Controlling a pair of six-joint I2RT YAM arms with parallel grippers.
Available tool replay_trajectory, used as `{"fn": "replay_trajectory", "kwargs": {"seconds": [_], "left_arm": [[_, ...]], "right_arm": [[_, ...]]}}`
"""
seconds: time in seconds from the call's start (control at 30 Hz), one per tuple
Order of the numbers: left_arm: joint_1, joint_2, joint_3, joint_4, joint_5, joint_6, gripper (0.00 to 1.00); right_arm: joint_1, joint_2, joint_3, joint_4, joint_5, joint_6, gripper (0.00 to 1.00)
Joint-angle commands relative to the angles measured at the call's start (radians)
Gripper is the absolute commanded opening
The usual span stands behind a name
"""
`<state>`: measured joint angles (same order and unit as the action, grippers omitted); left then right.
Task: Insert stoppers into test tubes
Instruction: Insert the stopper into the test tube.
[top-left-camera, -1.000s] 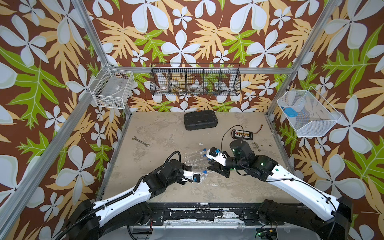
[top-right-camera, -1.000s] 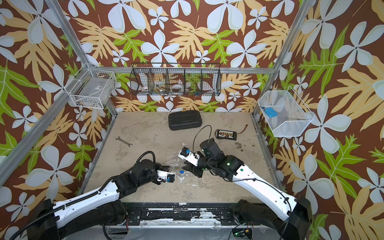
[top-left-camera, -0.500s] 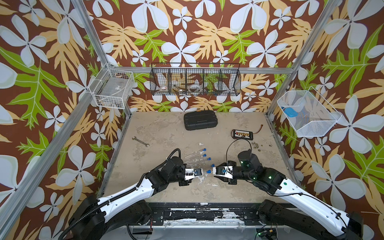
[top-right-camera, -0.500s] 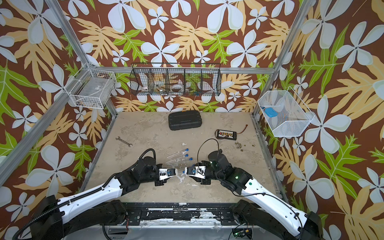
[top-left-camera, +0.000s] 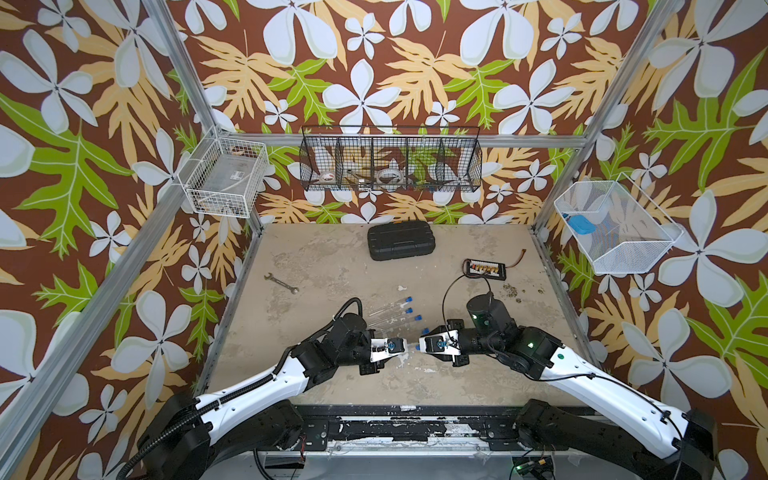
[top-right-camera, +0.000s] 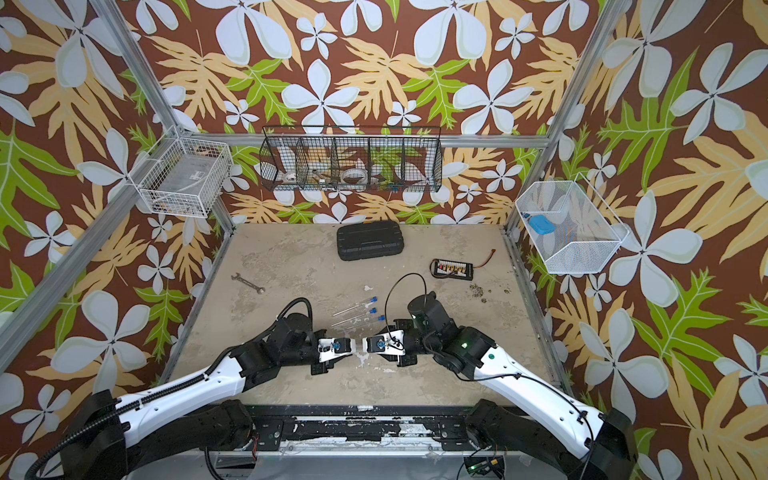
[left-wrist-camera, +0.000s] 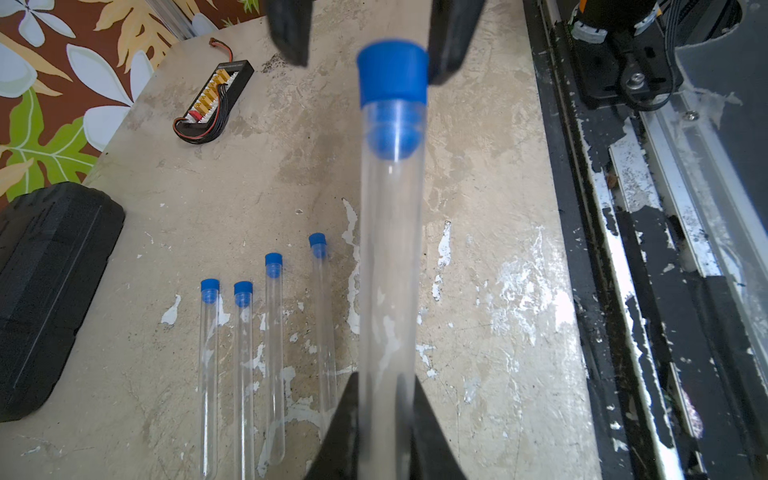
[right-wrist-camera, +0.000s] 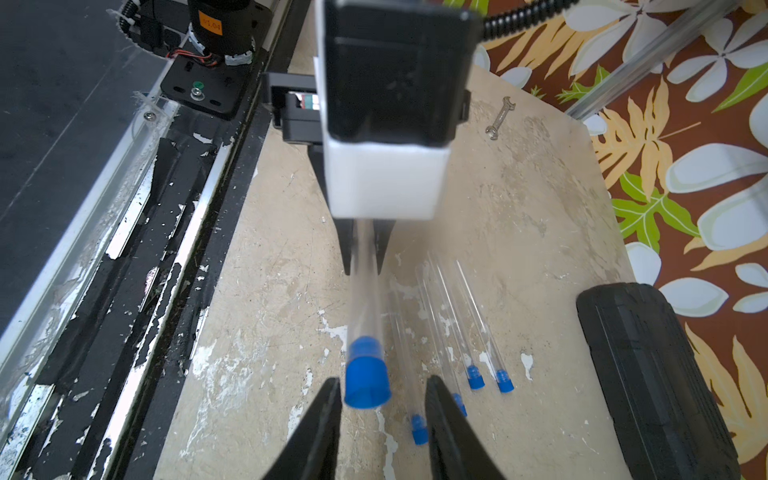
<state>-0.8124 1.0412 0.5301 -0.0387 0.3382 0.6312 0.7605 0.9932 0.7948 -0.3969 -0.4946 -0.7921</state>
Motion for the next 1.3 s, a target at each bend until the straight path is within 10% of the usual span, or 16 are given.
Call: {"fn": "replay_trajectory", "kwargs": {"seconds": [0.0,0.7,1.27], "left_arm": [[0.003,0.006,0.011,0.017,0.019,-0.002,0.00],[0.002,-0.018,0.005,0.050,0.055,-0.010,0.00],[-0.001,-0.103,-0.018,0.171,0.007,0.061,0.00]], "right_arm": [[0.004,0.004,0.003,-0.006,-0.032,-0.025,0.33],[0.016,0.029,0.003,0.001,-0.052,-0.040,0.13],[0.037,0.134,-0.010,0.217,-0.084,0.282,0.08]]}}
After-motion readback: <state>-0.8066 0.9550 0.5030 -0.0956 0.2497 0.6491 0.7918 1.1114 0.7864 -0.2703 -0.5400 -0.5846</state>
